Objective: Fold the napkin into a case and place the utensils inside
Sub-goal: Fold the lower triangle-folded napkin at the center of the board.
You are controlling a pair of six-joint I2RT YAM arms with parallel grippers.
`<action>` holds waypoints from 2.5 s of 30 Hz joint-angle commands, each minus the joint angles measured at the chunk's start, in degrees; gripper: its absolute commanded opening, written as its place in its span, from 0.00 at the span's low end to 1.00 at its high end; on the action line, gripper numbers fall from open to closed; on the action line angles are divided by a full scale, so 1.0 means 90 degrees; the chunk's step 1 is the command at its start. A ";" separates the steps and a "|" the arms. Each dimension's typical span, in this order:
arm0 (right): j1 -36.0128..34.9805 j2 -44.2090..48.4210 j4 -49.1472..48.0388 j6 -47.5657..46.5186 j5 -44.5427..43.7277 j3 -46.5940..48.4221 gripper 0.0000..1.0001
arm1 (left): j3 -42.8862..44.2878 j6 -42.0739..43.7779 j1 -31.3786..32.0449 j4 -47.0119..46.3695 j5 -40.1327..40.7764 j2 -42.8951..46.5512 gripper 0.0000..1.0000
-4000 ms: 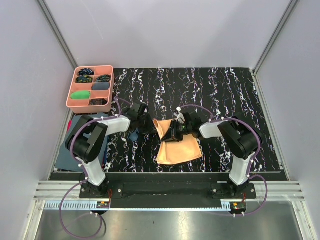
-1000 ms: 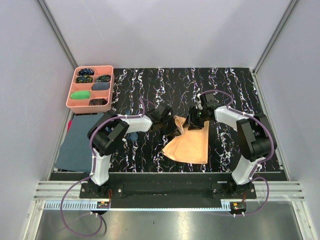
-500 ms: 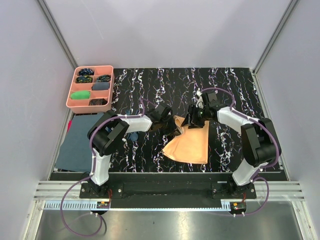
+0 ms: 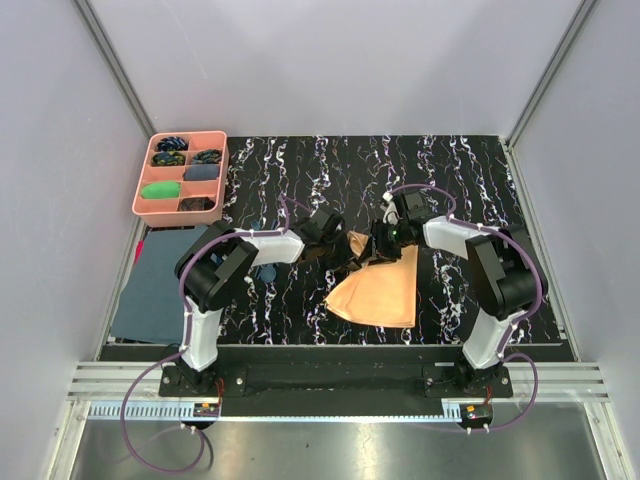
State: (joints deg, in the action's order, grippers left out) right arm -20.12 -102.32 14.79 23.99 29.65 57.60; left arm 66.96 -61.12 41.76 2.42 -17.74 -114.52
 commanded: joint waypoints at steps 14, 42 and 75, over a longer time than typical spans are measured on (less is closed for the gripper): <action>0.0058 -0.0223 -0.0548 0.0137 0.0504 0.0104 0.00 | -0.0691 0.1527 -0.0050 -0.0024 0.0106 0.1210 0.51; 0.0282 -0.0398 -0.0940 0.0313 0.1178 0.0025 0.00 | -0.1091 0.3276 -0.0128 0.0092 -0.1673 0.1082 0.46; 0.0380 -0.0525 -0.1565 0.1192 0.1168 -0.0228 0.07 | 0.1476 0.2377 0.2333 0.3814 0.2664 0.0312 0.21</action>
State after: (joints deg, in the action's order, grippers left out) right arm -17.78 -107.68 3.64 35.68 40.10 55.35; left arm 77.93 -39.33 61.87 33.12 2.39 -112.18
